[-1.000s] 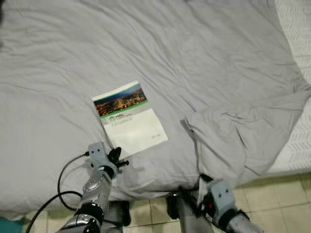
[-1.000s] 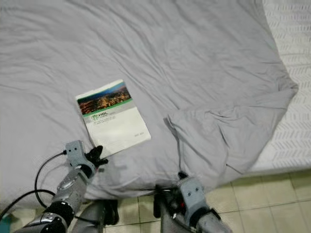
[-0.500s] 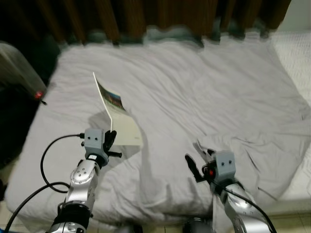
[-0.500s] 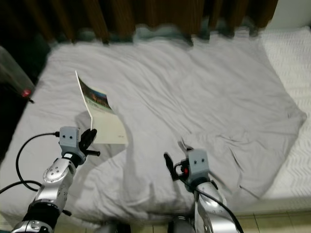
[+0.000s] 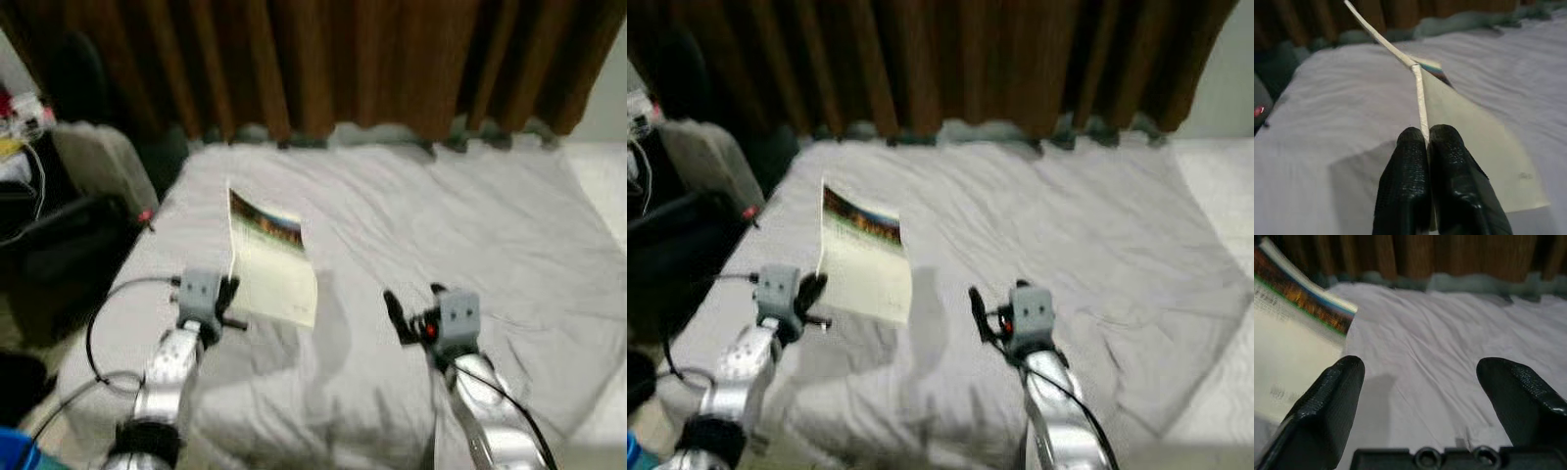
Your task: Clean up the room
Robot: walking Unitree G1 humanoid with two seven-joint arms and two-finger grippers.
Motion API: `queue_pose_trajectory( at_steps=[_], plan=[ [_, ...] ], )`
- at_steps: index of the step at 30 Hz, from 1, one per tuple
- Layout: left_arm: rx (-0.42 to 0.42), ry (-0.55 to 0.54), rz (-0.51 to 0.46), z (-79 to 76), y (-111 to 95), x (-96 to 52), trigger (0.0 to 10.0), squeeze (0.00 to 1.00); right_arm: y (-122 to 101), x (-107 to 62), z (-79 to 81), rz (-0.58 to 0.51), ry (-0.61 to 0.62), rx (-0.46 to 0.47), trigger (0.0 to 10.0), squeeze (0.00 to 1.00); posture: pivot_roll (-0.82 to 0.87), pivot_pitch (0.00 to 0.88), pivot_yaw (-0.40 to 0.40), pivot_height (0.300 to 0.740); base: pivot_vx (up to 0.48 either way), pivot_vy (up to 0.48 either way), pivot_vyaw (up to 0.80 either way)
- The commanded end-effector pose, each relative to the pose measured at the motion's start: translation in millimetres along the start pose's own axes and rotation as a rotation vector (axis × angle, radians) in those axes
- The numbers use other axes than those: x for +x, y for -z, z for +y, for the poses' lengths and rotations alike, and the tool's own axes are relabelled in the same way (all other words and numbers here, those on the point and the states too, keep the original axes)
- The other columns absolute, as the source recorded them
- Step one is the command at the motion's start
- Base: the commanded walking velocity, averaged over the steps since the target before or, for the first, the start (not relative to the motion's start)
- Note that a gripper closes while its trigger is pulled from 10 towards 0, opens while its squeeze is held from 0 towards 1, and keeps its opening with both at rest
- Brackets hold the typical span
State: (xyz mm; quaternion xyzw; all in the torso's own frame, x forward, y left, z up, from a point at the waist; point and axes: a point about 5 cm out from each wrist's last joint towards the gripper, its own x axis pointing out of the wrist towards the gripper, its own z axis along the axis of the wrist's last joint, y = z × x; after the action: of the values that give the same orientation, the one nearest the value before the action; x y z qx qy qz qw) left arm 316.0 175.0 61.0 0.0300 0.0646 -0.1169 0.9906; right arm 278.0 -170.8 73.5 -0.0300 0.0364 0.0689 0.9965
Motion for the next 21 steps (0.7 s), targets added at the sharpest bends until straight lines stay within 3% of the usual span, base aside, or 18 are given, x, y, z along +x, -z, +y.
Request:
queue_pose_trajectory(
  at_steps=[1, 9, 21],
  plan=[
    [0.004, 0.034, -0.070, -4.3, -17, 6.2, 10.0, 0.00, -1, -2.3, -4.2, -0.012, 0.018, -0.005, 10.0, 0.00, -0.09, 0.008, 0.062, 0.740, 0.000, -0.465, 0.00],
    [0.020, 0.045, -0.070, -9.3, -16, 9.0, 10.0, 0.00, 3, -4.9, -4.2, -0.004, 0.017, -0.025, 10.0, 0.00, -0.10, 0.014, 0.054, 0.740, 0.000, -0.466, 0.00],
    [0.044, 0.053, -0.053, -3.9, -15, 11.2, 10.0, 0.00, 9, -7.1, -0.6, 0.017, -0.015, -0.048, 10.0, 0.00, -0.10, 0.012, 0.044, 0.740, 0.000, -0.469, 0.00]
  ],
)
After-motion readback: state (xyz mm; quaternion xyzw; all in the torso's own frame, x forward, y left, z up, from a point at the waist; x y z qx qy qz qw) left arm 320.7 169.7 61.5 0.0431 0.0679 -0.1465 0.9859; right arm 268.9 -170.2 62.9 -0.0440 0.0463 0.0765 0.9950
